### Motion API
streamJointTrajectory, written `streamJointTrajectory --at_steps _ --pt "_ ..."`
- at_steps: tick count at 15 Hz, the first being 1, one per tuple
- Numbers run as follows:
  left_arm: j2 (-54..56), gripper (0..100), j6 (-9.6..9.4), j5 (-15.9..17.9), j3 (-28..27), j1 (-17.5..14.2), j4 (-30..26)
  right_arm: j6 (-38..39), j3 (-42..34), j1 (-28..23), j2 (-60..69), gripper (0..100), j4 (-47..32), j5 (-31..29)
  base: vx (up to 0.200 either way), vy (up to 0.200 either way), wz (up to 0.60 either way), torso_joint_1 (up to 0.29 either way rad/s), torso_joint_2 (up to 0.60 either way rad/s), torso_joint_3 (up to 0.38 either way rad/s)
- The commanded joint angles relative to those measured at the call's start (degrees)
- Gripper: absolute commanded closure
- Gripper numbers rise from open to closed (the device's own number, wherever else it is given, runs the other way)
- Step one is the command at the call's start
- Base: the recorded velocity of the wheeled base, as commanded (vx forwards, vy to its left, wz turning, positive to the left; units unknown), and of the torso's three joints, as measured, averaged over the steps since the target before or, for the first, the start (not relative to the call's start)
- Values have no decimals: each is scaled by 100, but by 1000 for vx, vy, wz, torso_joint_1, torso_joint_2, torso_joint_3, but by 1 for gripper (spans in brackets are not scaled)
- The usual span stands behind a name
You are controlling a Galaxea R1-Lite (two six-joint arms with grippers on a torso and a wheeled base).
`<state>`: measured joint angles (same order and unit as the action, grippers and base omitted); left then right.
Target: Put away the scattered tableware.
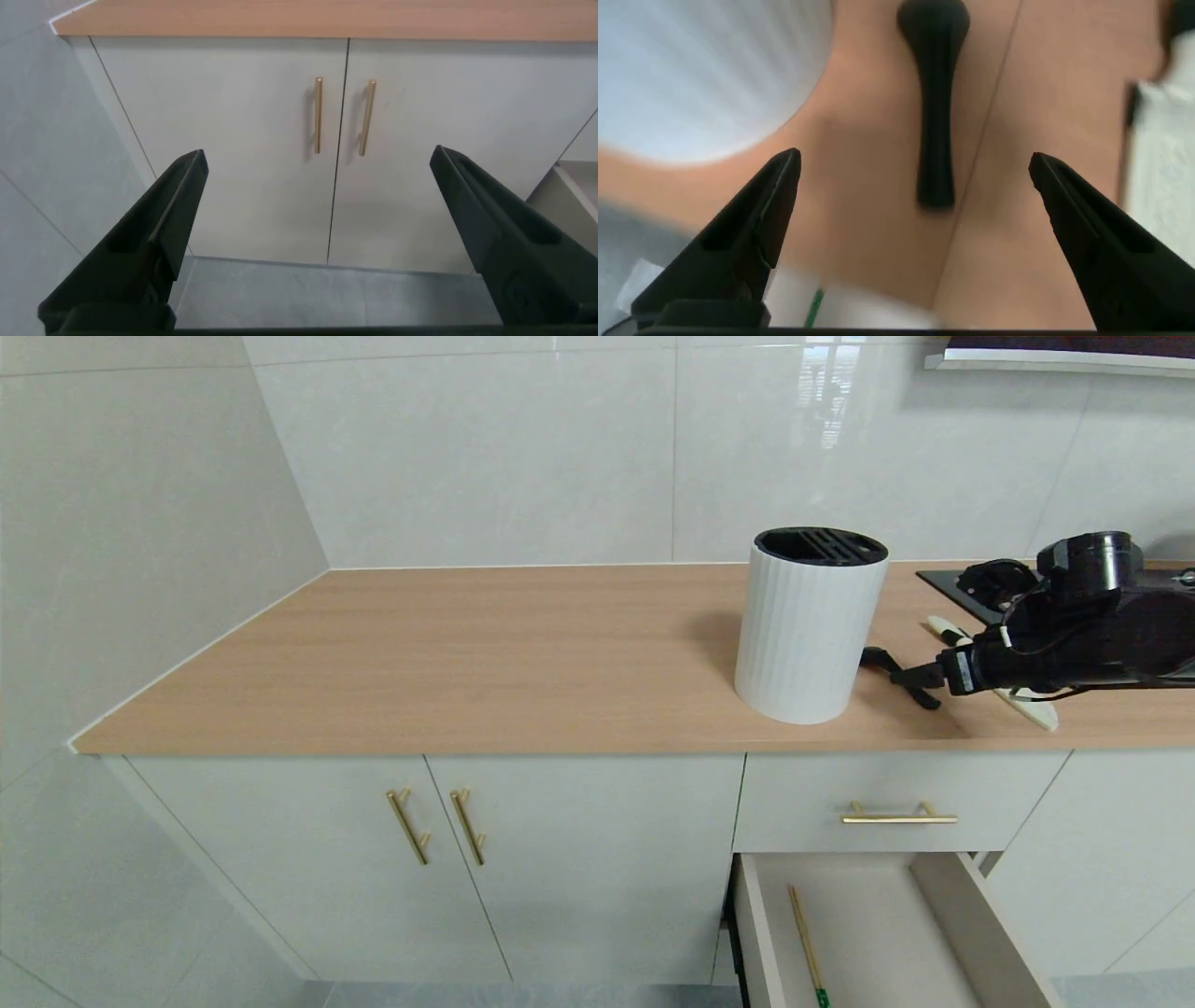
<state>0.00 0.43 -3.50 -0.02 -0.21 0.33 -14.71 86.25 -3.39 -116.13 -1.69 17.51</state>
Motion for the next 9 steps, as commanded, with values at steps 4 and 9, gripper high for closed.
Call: streamJointTrajectory --at_steps 4,9 --pt "-9 0 1 -2 2 -6 2 21 191 -136 -622 0 477 306 0 0 0 0 0 0" --pt "-9 0 1 -2 2 -6 2 109 375 -153 -885 0 574 332 0 0 0 0 0 0"
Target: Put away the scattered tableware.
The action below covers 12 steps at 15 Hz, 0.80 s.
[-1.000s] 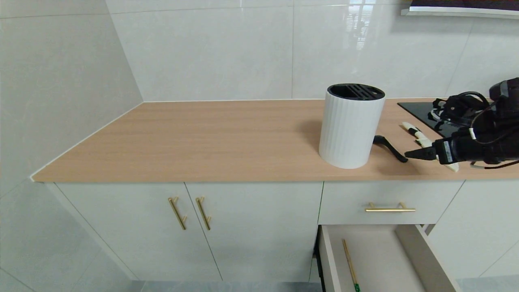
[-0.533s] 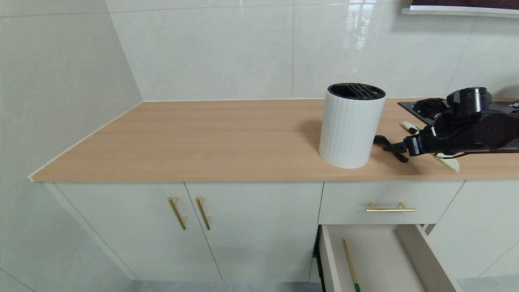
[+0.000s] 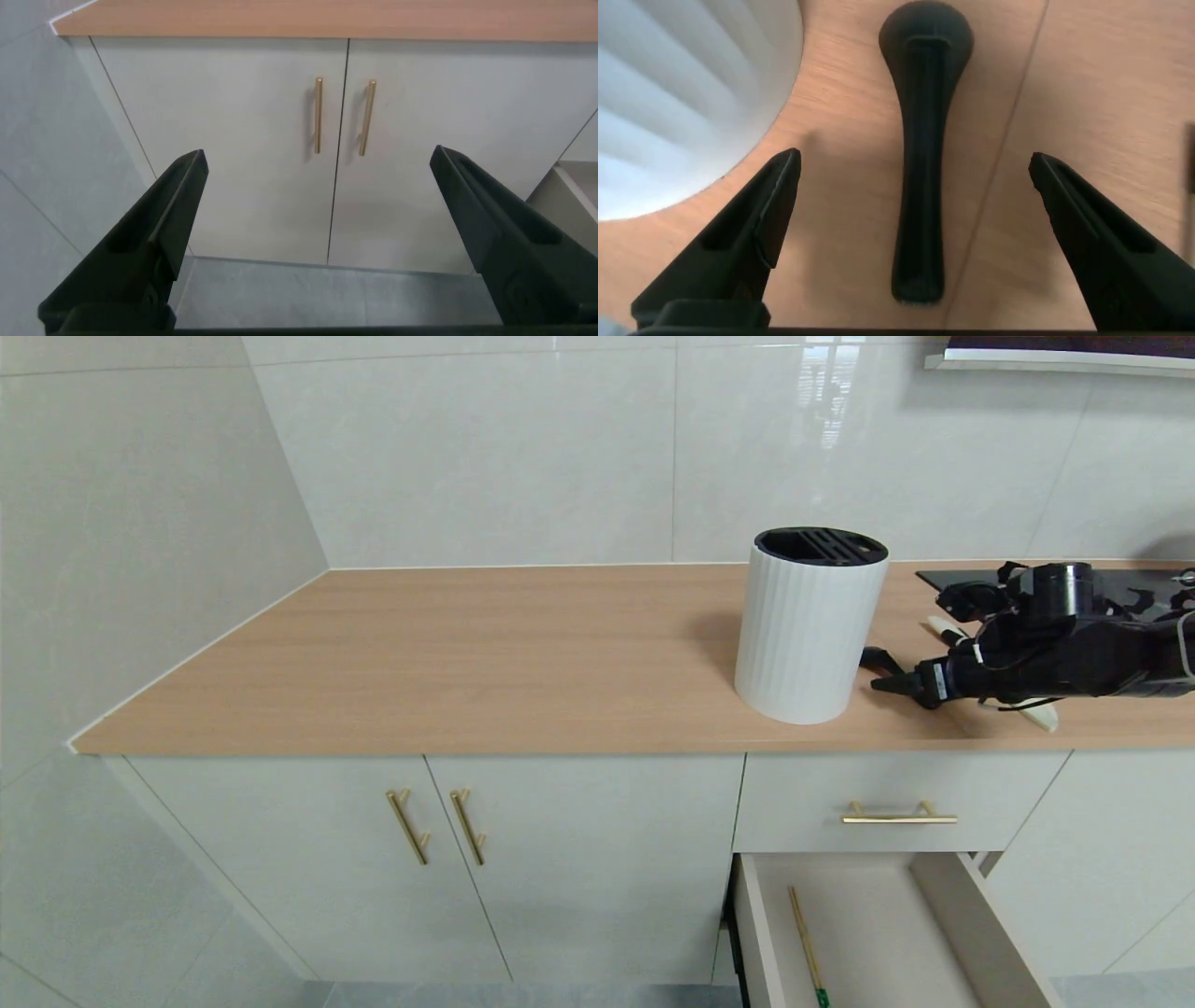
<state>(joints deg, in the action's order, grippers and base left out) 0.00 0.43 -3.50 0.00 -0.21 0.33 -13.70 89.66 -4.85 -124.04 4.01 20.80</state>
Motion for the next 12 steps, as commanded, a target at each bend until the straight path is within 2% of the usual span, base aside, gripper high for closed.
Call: streamJointTrajectory --at_steps 1,7,8,12 --pt "-9 0 1 -2 0 3 2 8 43 -7 -129 0 3 3 0 0 0 0 0 0" --pt "-9 0 1 -2 0 3 2 17 51 -7 -182 0 56 3 0 0 0 0 0 0" --pt "-9 0 1 -2 0 3 2 17 51 -7 -191 100 56 3 0 0 0 0 0 0" --pt "-9 0 1 -2 0 -6 2 8 43 19 -279 100 117 -5 0 0 0 0 0 0"
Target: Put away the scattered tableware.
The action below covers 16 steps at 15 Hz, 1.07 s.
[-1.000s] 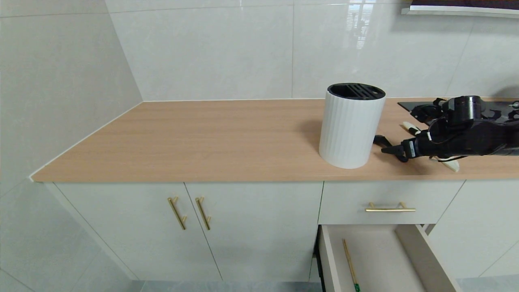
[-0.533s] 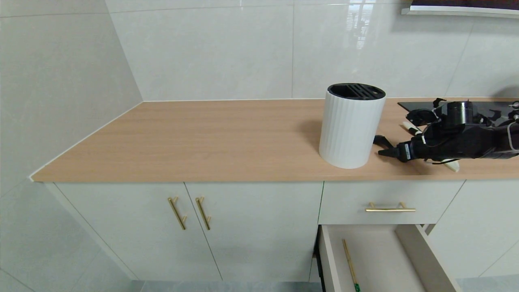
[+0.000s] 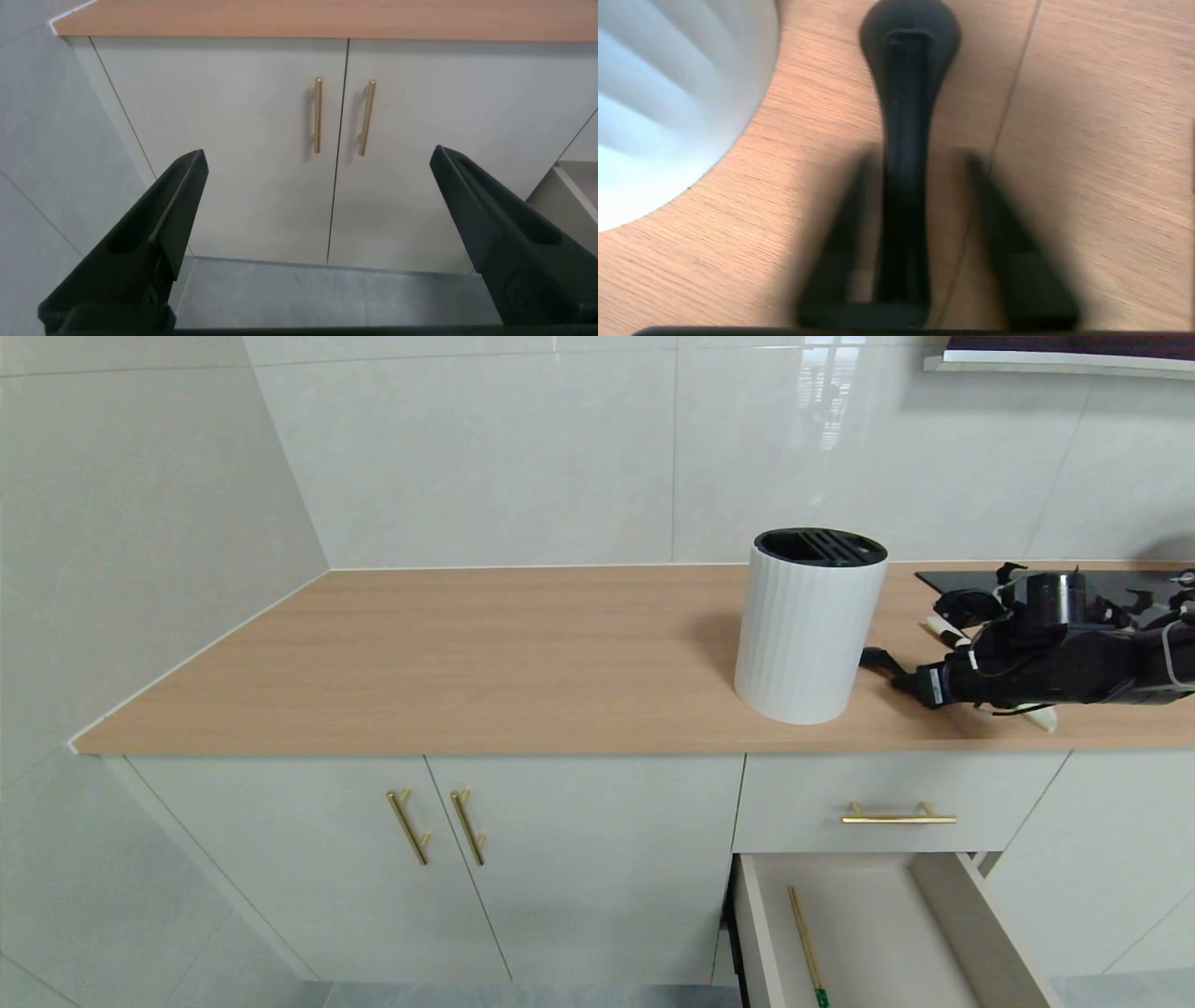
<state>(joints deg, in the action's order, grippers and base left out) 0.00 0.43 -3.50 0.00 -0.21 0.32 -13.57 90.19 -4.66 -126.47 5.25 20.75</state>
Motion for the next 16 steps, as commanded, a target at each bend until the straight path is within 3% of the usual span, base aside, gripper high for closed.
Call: streamJointTrajectory --at_steps 1,7,10,13,16 --pt "-9 0 1 -2 0 -6 3 -5 -10 9 -36 100 11 -1 0 0 0 0 0 0" --pt "-9 0 1 -2 0 -6 3 249 -80 9 280 100 -33 -80 0 0 0 0 0 0" --pt "-9 0 1 -2 0 -6 3 1392 -1003 26 1634 100 -174 -616 0 0 0 0 0 0" --pt "-9 0 1 -2 0 -6 3 1559 -2295 140 2882 100 -209 -1108 0 0 0 0 0 0" --pt "-9 0 1 -2 0 -6 3 1911 -3534 140 4033 100 -147 -1152 0 0 0 0 0 0"
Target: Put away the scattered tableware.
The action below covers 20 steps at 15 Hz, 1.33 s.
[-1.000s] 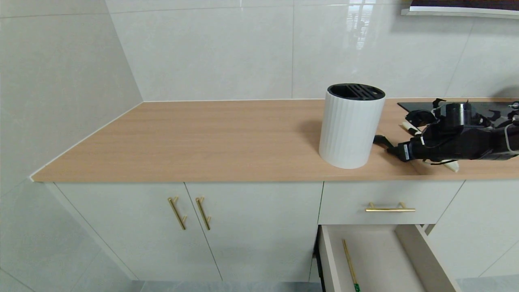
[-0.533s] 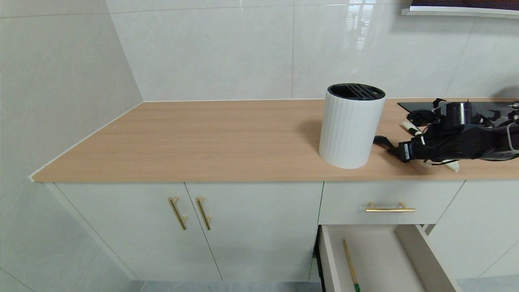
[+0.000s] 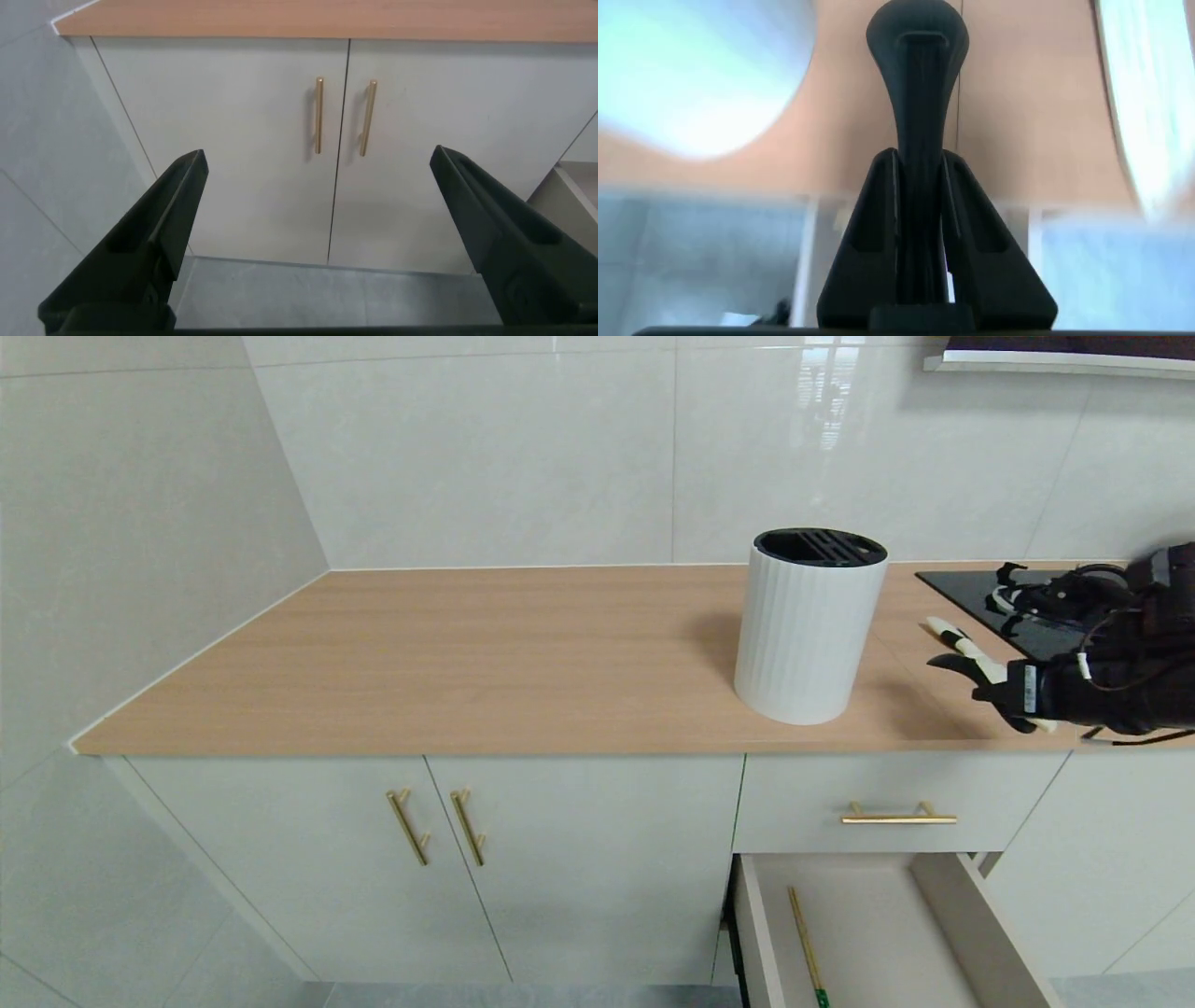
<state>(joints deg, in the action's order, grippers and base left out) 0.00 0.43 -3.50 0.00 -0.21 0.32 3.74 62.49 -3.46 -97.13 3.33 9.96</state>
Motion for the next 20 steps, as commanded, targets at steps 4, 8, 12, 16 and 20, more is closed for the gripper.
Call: streamJointTrajectory --at_steps 4,8,12,16,20 --pt "-9 0 1 -2 0 -6 3 795 -1617 206 1680 100 177 -99 0 0 0 0 0 0" --pt "-9 0 1 -2 0 3 3 707 -1758 337 1434 100 177 -231 0 0 0 0 0 0" --pt "-9 0 1 -2 0 3 3 496 -1863 355 1399 100 177 -266 0 0 0 0 0 0" --pt "-9 0 1 -2 0 -6 3 118 -2039 373 1346 100 177 -258 0 0 0 -35 84 52" --pt "-9 0 1 -2 0 -6 3 100 -2083 504 1329 100 177 -266 0 0 0 -173 438 251"
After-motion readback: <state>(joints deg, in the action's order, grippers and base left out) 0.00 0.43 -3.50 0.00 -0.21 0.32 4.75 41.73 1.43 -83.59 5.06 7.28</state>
